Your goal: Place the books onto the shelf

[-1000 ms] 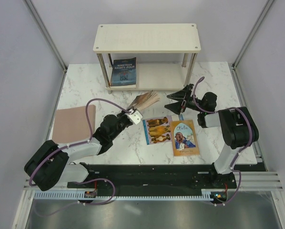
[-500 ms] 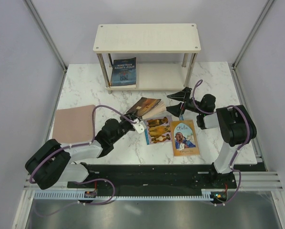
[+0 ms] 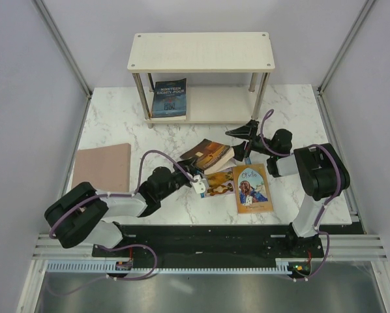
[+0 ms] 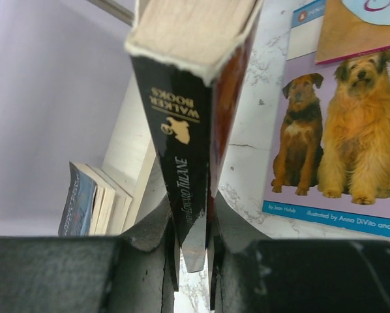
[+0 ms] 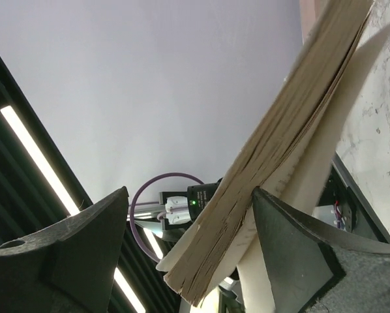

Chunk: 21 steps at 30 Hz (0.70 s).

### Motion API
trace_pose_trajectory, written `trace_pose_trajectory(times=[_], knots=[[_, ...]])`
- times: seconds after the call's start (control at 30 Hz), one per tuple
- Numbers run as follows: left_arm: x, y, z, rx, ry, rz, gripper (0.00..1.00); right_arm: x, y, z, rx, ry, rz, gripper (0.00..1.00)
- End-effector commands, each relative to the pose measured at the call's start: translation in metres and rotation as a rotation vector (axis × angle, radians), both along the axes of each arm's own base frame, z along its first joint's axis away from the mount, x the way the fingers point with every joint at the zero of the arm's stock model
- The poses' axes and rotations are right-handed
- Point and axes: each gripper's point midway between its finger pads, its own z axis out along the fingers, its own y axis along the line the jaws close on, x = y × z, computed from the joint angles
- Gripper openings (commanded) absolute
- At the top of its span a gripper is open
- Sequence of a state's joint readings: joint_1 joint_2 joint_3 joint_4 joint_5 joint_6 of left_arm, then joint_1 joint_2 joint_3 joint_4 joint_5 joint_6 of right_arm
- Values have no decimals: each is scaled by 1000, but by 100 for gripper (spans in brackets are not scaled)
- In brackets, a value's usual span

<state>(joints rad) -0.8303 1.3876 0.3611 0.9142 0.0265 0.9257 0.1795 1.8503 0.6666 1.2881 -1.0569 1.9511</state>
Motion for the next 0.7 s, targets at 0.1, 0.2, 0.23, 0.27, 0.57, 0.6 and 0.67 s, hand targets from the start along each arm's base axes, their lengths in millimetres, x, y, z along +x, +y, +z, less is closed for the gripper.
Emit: trace_pose_trajectory(times=[0.1, 0.2, 0.23, 0.27, 0.57, 0.6, 0.67], knots=[[-1, -19, 42, -51, -179, -44, 2, -33, 4, 58, 86, -494, 48, 84], [9, -11, 51, -85, -214, 30, 2, -34, 4, 54, 81, -485, 46, 82], [12, -7, 55, -94, -235, 58, 2, -33, 4, 52, 79, -478, 44, 82], [15, -3, 59, -104, -253, 84, 2, -32, 3, 46, 74, -467, 33, 81], [29, 38, 106, -214, -410, 315, 2, -23, 1, 26, 54, -431, 10, 80], [28, 38, 108, -218, -413, 309, 2, -23, 1, 25, 54, -431, 10, 81], [27, 34, 108, -217, -413, 289, 2, -21, 1, 26, 56, -434, 8, 81]])
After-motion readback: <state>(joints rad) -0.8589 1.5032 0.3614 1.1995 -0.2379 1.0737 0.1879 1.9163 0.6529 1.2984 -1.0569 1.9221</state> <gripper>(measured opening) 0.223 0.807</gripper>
